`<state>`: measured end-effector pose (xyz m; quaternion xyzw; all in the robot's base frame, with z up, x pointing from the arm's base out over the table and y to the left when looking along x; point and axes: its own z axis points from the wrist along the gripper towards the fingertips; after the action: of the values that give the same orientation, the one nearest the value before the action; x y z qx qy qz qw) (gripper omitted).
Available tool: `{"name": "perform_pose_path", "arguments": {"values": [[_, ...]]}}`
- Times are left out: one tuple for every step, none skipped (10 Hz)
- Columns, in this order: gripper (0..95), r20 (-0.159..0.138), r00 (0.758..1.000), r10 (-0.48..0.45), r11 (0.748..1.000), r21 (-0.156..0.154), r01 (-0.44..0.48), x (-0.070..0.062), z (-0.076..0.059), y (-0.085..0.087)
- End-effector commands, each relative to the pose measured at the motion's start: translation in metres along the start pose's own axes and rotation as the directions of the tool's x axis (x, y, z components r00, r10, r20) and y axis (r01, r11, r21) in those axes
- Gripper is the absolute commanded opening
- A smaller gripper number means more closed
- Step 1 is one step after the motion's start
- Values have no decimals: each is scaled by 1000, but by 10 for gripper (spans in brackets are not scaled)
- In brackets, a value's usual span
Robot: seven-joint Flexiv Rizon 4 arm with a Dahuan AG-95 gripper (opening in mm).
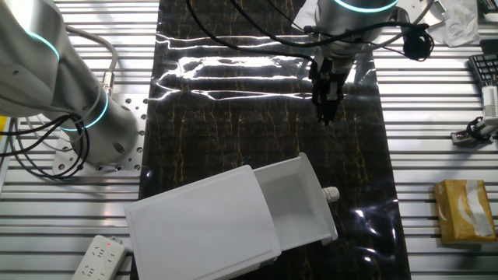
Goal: Use the gripper to push and close the drawer
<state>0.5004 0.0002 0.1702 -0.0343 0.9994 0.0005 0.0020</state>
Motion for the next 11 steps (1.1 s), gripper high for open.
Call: {"name": "perform_pose_path", "arguments": {"values": [[0, 13, 982, -188, 982, 3, 188, 0, 0, 0], [0, 11, 982, -186, 983, 2, 186, 0, 0, 0], [0, 10, 983, -184, 983, 1, 184, 0, 0, 0], [0, 9, 983, -182, 983, 1, 182, 0, 0, 0], [0, 9, 983, -181, 983, 0, 181, 0, 0, 0], [0, 8, 984, -180, 984, 0, 180, 0, 0, 0], [0, 8, 984, -178, 984, 0, 178, 0, 0, 0], [0, 8, 984, -178, 984, 0, 178, 0, 0, 0], [0, 8, 985, -175, 985, -2, 175, 0, 0, 0], [0, 7, 985, -173, 985, -4, 173, 0, 0, 0], [0, -9, 984, -179, 984, -13, 179, 1, 0, -1]]}}
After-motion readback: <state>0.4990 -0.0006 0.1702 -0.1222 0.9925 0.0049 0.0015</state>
